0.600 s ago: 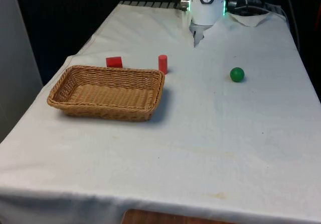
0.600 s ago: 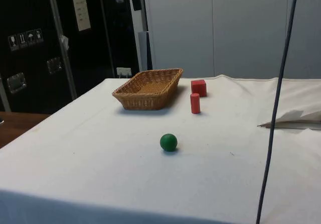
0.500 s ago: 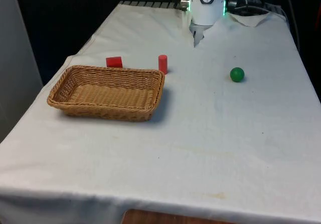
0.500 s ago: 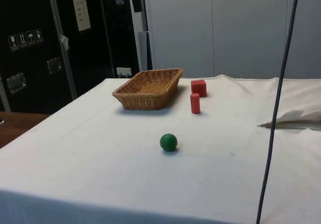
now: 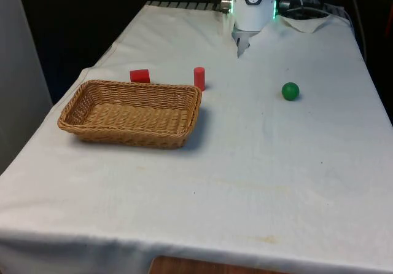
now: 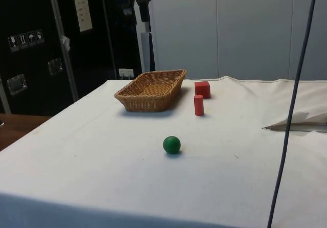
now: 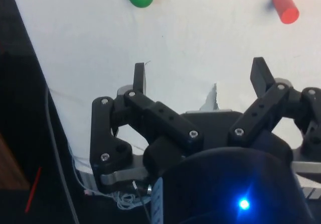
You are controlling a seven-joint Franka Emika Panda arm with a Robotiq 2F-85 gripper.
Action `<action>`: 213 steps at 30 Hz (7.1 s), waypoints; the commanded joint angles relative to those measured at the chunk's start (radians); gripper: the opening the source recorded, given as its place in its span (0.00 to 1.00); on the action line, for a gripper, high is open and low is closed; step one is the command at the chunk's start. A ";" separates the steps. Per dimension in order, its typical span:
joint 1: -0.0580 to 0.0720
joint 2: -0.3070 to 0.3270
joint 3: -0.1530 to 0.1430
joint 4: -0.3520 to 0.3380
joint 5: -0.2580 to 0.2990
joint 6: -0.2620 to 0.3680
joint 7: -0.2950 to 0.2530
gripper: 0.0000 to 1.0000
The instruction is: Pick up the object to the left of the cylinder and place it into the basket.
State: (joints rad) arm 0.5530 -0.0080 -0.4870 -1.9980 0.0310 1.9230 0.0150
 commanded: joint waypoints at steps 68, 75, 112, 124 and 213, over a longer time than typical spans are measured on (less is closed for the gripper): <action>-0.004 0.013 0.215 -0.476 -0.142 0.617 0.270 1.00; -0.003 0.064 0.217 -0.506 -0.132 0.692 0.268 1.00; -0.004 0.319 0.219 -0.513 -0.133 0.952 0.286 1.00; -0.006 0.332 0.224 -0.518 -0.129 0.962 0.284 1.00; -0.065 0.263 -0.005 -0.272 -0.113 0.761 0.025 0.00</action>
State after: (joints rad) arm 0.4990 0.2560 -0.5010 -2.2700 -0.0990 2.6780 0.0590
